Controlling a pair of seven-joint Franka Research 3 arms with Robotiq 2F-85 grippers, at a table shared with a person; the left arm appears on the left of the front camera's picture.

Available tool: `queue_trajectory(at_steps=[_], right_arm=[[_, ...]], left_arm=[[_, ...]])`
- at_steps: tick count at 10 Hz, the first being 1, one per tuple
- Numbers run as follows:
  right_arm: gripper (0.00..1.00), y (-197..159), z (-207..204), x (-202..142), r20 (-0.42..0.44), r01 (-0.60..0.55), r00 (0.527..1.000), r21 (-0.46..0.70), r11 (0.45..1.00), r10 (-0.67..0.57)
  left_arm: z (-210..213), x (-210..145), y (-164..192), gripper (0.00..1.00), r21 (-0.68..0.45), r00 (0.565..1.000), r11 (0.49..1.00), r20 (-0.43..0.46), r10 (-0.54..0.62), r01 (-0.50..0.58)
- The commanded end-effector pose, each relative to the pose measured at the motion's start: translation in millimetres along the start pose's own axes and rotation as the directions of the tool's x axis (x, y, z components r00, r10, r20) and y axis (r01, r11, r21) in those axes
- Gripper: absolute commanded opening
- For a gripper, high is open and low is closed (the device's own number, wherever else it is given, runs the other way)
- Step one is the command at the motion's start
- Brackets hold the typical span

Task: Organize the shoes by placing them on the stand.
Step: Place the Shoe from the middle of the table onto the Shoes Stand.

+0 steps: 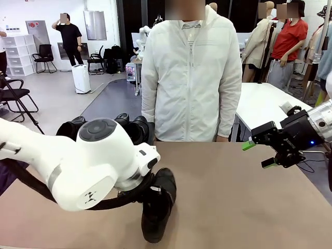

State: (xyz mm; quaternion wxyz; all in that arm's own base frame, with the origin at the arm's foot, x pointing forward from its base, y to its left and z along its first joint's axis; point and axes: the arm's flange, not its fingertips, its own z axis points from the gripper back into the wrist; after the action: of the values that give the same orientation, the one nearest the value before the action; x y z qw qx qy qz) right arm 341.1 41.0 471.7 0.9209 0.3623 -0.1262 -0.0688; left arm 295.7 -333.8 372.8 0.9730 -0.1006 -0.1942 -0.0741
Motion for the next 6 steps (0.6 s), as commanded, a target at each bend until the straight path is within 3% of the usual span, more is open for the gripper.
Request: queue_trajectory(at_steps=[1,3,6], right_arm=[[1.00,2.6,0.4,0.8,0.006,0.008,1.000,0.025,1.000,-0.008],[1.00,2.6,0.4,0.8,0.006,0.008,1.000,0.025,1.000,-0.008],[1.00,2.6,0.4,0.8,0.006,0.008,1.000,0.025,1.000,-0.008]], left_arm=[[87.2,-31.5,63.9,0.00,0.005,0.976,0.979,0.068,-0.205,0.205],[137.0,-43.0,124.9,0.00,0.092,0.949,0.968,0.198,-0.247,0.232],[177.3,-58.1,222.6,0.00,0.102,0.945,0.988,0.294,-0.143,0.118]])
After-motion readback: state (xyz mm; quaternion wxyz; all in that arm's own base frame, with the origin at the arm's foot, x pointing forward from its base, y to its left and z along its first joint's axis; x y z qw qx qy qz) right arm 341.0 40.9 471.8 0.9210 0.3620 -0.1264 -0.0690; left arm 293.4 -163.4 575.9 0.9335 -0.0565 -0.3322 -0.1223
